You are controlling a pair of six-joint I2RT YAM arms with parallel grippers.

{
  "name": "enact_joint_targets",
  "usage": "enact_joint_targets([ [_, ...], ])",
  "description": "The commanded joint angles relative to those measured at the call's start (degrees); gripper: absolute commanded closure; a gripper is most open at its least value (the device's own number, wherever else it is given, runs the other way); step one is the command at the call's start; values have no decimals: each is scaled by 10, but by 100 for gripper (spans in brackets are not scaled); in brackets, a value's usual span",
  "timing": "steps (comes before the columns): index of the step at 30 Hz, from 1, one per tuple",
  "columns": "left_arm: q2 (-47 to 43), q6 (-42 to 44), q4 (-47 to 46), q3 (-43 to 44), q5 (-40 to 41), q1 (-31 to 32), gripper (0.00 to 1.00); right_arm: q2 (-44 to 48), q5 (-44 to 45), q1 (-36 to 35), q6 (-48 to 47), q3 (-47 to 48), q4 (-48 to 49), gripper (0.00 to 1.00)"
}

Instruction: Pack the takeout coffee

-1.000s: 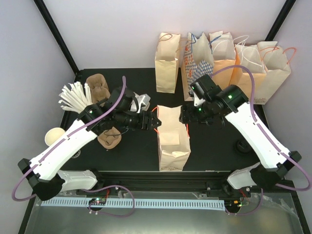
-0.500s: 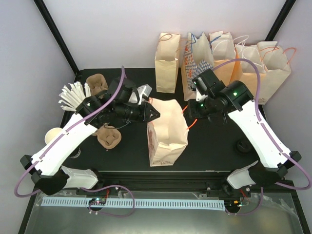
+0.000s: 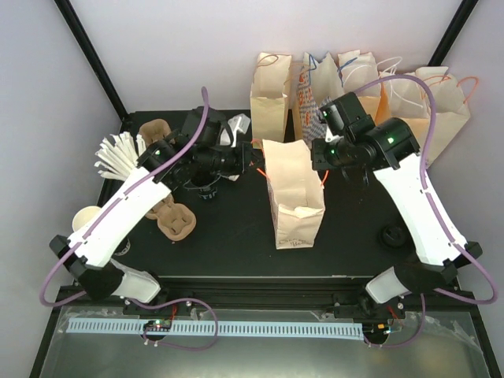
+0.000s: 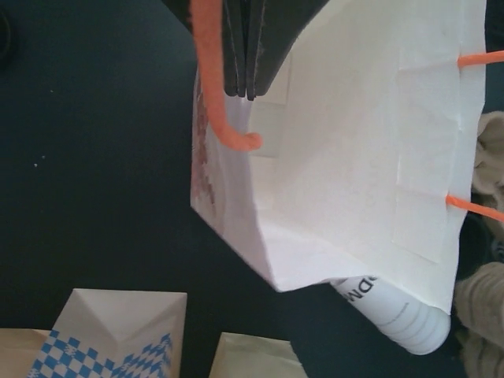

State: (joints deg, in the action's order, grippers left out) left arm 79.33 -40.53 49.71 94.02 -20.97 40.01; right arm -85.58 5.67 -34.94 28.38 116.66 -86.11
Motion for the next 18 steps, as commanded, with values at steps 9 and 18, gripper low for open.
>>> enact_joint_targets([
  [9, 138, 32, -87, 131, -35, -39, 97, -52, -30, 113, -43, 12, 71, 97],
  [18, 204, 27, -81, 198, -63, -56, 32, -107, -27, 150, -77, 66, 73, 42],
])
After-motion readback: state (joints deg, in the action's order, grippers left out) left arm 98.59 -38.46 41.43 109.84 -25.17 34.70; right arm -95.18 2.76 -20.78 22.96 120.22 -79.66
